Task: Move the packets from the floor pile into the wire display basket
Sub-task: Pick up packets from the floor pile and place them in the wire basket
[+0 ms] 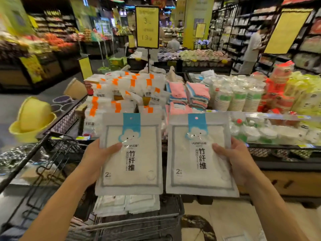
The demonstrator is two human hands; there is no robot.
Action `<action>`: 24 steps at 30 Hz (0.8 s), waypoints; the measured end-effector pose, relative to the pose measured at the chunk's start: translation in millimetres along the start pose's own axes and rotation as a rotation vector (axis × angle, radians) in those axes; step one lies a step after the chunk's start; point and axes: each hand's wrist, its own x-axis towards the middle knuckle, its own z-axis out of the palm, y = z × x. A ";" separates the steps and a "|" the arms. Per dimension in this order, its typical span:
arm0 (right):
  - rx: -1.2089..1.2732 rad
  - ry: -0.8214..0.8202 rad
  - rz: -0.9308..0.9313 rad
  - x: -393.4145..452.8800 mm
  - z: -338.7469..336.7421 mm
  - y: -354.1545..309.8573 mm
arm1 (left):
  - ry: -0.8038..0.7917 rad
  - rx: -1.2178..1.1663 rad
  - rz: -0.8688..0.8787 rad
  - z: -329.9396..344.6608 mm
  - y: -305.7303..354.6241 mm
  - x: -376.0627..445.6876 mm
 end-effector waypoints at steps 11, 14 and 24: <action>-0.047 -0.102 0.132 57.6 143.9 101.8 | 0.119 0.002 -0.118 -172.9 -54.2 48.3; -0.091 -0.085 0.206 73.1 165.7 133.2 | 0.165 -0.006 -0.183 -199.7 -78.5 62.8; -0.328 -0.032 0.338 143.0 184.4 209.5 | 0.214 0.014 -0.404 -218.4 -159.0 117.9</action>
